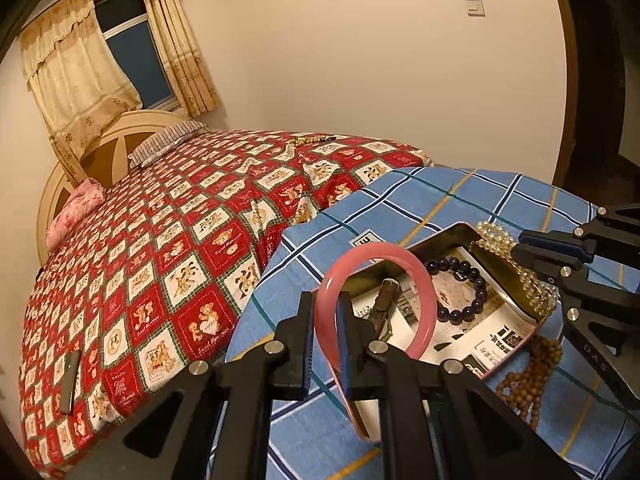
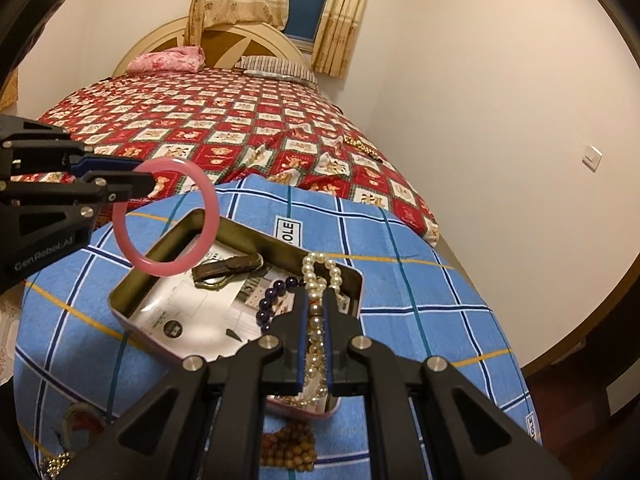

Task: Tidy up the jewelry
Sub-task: 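Lift the pink bangle with the left tool toward the tin while the right tool carries the pearls, then lower the bangle into the tin and open the left tool while the right tool releases the pearls inside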

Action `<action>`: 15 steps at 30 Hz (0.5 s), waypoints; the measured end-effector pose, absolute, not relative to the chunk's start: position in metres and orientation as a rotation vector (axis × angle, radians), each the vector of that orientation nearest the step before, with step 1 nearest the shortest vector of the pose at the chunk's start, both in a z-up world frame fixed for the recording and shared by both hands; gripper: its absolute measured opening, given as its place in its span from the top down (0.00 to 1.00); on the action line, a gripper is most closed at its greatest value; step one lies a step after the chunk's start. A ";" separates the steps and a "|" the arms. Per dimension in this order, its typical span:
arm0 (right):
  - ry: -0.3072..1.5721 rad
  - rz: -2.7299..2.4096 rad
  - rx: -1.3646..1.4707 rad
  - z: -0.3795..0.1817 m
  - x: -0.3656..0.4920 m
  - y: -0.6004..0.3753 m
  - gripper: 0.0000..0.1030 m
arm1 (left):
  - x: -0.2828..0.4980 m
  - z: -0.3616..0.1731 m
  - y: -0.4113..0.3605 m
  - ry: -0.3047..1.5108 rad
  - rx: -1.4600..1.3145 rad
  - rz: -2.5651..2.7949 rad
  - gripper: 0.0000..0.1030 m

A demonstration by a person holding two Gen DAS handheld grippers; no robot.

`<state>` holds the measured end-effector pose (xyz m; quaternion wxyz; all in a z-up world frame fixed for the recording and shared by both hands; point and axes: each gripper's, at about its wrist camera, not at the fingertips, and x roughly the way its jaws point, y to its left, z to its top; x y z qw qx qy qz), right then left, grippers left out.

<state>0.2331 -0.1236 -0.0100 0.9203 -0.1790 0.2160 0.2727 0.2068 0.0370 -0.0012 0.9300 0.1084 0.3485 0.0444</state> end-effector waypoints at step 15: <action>0.509 0.566 -0.343 -0.027 0.260 -0.118 0.92 | 0.235 -0.025 0.031 0.761 0.205 0.075 0.90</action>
